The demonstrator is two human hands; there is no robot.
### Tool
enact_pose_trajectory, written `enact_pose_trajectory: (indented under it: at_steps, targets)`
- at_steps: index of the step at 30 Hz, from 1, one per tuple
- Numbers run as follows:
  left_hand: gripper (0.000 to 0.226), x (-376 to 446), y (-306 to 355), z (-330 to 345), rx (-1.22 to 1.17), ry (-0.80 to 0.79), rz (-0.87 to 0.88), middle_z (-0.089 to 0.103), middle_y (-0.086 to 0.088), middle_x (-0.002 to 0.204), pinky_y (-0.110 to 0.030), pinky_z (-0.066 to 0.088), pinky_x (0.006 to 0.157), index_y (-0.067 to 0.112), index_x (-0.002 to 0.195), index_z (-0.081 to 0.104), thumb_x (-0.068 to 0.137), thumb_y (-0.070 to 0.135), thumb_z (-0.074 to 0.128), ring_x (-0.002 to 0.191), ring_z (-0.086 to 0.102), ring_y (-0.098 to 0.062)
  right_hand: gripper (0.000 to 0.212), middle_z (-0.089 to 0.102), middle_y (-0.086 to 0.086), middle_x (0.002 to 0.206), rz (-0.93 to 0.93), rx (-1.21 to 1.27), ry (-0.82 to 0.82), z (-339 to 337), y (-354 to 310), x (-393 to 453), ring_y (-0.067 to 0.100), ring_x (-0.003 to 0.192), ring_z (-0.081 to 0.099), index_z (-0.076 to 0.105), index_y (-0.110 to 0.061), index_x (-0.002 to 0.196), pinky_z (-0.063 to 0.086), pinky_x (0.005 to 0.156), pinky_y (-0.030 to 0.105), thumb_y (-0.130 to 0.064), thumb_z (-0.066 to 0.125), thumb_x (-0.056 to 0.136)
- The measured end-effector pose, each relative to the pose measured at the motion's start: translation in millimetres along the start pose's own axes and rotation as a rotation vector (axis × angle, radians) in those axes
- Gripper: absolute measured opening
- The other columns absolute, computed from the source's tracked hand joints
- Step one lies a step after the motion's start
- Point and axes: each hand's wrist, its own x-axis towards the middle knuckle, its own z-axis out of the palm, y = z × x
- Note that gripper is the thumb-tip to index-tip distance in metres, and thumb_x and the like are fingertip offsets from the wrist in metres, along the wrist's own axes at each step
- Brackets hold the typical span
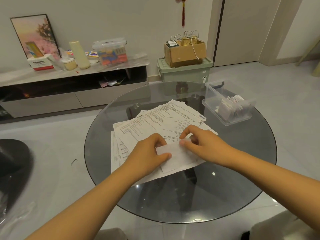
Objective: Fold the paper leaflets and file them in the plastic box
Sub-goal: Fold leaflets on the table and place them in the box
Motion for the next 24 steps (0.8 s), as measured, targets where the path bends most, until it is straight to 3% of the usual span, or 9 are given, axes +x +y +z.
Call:
enact_pose_trajectory:
  at_steps: [5, 8, 10, 14, 17, 19, 24]
  targets:
    - [0.061, 0, 2, 7, 0.081, -0.073, -0.007, 0.050, 0.009, 0.117, -0.021, 0.042, 0.088, 0.031, 0.127, 0.039, 0.077, 0.035, 0.074, 0.101, 0.049, -0.008, 0.070, 0.049, -0.012, 0.095, 0.020, -0.117, -0.091, 11, 2, 4, 0.007, 0.085, 0.047, 0.032, -0.030, 0.132, 0.037, 0.068, 0.018, -0.039, 0.072, 0.076]
    - [0.071, 1, 3, 9, 0.138, -0.109, 0.019, 0.045, 0.005, 0.130, -0.025, 0.041, 0.098, 0.029, 0.136, 0.034, 0.077, 0.035, 0.074, 0.116, 0.047, -0.011, 0.083, 0.048, -0.004, 0.125, 0.010, -0.160, -0.113, 14, 6, 5, 0.010, 0.105, 0.044, 0.027, -0.028, 0.141, 0.033, 0.082, 0.019, -0.036, 0.075, 0.074]
    - [0.072, 1, 0, 9, 0.158, -0.126, 0.032, 0.039, 0.005, 0.133, -0.028, 0.039, 0.102, 0.029, 0.138, 0.033, 0.078, 0.035, 0.073, 0.121, 0.043, -0.012, 0.087, 0.045, -0.001, 0.123, 0.003, -0.195, -0.127, 12, 9, 6, 0.012, 0.109, 0.042, 0.024, -0.031, 0.142, 0.032, 0.085, 0.021, -0.037, 0.076, 0.073]
    - [0.062, 0, -1, 5, 0.237, -0.105, 0.107, 0.032, 0.008, 0.132, -0.029, 0.033, 0.106, 0.033, 0.132, 0.041, 0.079, 0.034, 0.073, 0.123, 0.033, -0.012, 0.079, 0.034, -0.002, 0.123, 0.014, -0.262, -0.144, 4, 9, 6, 0.015, 0.119, 0.033, 0.028, -0.040, 0.137, 0.034, 0.098, 0.029, -0.033, 0.075, 0.075]
    - [0.042, -2, -1, 4, 0.351, -0.144, 0.210, 0.040, 0.009, 0.124, -0.027, 0.030, 0.103, 0.032, 0.121, 0.051, 0.083, 0.039, 0.067, 0.118, 0.035, -0.012, 0.054, 0.035, -0.005, 0.125, -0.103, -0.360, -0.131, 1, 6, 4, 0.013, 0.117, 0.029, 0.045, -0.038, 0.125, 0.030, 0.097, 0.025, -0.029, 0.072, 0.079]
    - [0.042, -4, -2, 5, 0.362, -0.187, 0.228, 0.044, 0.009, 0.123, -0.027, 0.032, 0.099, 0.031, 0.119, 0.052, 0.082, 0.046, 0.064, 0.114, 0.038, -0.010, 0.039, 0.042, -0.007, 0.125, -0.185, -0.435, -0.170, 1, 5, 3, 0.013, 0.114, 0.031, 0.053, -0.035, 0.121, 0.027, 0.093, 0.022, -0.031, 0.066, 0.084]
    - [0.044, -4, -5, 4, 0.371, -0.200, 0.267, 0.046, 0.009, 0.124, -0.024, 0.037, 0.094, 0.030, 0.124, 0.050, 0.084, 0.045, 0.062, 0.111, 0.041, -0.009, 0.039, 0.048, -0.009, 0.124, -0.249, -0.428, -0.187, 1, 7, -3, 0.011, 0.113, 0.036, 0.055, -0.033, 0.120, 0.027, 0.094, 0.020, -0.044, 0.063, 0.084]
